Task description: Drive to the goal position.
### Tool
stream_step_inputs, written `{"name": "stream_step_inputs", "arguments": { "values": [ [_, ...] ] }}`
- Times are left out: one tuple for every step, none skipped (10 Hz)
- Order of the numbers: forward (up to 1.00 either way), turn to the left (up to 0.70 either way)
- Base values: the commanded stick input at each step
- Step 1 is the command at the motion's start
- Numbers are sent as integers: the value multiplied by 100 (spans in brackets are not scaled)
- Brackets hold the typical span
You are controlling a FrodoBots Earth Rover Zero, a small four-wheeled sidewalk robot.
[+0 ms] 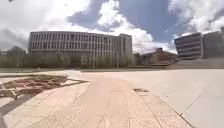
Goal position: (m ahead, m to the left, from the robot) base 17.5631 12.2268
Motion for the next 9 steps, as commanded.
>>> {"name": "stream_step_inputs", "arguments": {
  "values": [
    [70, 2],
    [70, 2],
    [70, 2],
    [70, 2],
    [70, 2],
    [70, 2],
    [70, 2],
    [70, 2],
    [70, 2]
  ]
}}
